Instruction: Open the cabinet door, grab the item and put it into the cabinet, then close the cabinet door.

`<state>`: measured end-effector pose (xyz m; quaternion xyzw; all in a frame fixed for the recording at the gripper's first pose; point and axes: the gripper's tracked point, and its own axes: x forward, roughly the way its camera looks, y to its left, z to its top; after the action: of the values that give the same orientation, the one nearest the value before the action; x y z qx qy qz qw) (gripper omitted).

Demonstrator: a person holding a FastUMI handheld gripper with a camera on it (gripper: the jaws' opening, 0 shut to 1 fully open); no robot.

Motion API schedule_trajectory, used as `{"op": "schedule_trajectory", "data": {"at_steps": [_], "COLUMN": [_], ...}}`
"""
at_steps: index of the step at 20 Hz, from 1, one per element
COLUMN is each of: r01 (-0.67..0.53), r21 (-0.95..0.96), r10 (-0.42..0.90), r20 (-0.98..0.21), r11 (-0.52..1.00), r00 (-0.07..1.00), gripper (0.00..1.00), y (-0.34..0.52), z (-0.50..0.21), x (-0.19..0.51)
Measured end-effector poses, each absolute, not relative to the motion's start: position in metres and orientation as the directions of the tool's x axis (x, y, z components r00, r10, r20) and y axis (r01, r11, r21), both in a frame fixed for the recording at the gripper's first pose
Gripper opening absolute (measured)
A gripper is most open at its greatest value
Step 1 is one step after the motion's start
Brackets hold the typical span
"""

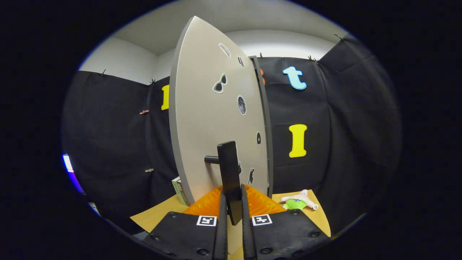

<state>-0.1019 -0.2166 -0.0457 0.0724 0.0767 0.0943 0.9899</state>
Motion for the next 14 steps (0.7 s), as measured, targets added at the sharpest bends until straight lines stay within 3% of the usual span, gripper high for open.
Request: {"op": "schedule_trajectory", "data": {"at_steps": [8,14], "r01": [-0.054,-0.041], "r21": [0.128,0.115], "r10": [0.07,0.054], "r20": [-0.125,-0.114], "r11": [0.99,0.993], "r00": [0.99,0.992], "gripper": [0.15,0.15], "y": [-0.268,-0.281], "z": [-0.043,-0.042], "x": [-0.103,-0.109]}}
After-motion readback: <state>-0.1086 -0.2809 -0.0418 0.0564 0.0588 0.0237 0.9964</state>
